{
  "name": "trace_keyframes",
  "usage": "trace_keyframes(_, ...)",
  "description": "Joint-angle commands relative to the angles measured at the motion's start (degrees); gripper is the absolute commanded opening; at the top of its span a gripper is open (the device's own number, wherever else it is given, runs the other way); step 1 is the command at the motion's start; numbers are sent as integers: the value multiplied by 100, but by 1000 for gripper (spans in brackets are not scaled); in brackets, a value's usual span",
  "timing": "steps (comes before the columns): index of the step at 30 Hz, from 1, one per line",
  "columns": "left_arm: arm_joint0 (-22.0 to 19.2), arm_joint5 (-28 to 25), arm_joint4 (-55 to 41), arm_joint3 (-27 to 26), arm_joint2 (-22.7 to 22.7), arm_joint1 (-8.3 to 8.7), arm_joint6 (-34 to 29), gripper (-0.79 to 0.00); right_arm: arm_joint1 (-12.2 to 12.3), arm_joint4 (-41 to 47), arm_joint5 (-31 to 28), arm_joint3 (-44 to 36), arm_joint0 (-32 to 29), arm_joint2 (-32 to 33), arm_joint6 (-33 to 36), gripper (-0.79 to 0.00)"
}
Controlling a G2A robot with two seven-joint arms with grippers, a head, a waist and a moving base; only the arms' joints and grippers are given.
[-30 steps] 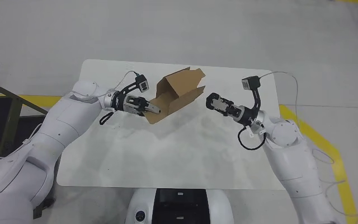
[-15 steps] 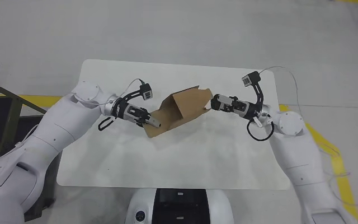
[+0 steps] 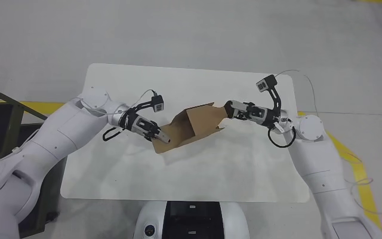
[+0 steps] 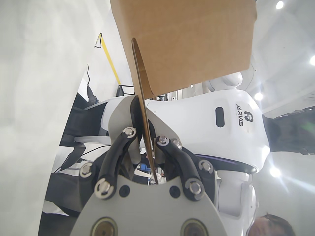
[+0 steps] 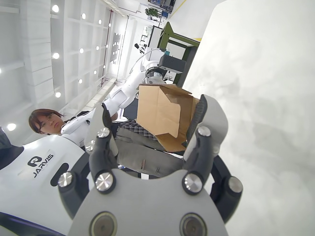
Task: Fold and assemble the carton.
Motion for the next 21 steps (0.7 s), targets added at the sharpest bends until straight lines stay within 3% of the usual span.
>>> trace_keyframes(1, -51, 0, -35, 17, 71, 9, 0, -785, 6, -4, 59, -36, -10, -18, 45, -228)
trace_keyframes(7, -162, 0, -129, 47, 232, 27, 0, -785, 13, -92, 178, -73, -47, -106, 43, -262)
trace_keyframes(11, -211, 0, -162, 47, 305, 40, 0, -785, 10, -77, 206, -107, -76, -171, 45, -342)
trace_keyframes(14, -231, 0, -182, 56, 352, 51, 0, -785, 11, -84, 195, -124, -94, -198, 30, -499)
trace_keyframes(16, -247, 0, -181, 56, 385, 57, 0, -785, 14, -92, 193, -123, -105, -207, 19, -723)
trace_keyframes(17, -253, 0, -184, 58, 398, 59, 0, -785, 17, -102, 188, -124, -108, -209, 15, -785)
trace_keyframes(21, -281, 0, -205, 55, 451, 67, 0, -785, 27, -134, 199, -123, -123, -209, -9, -785)
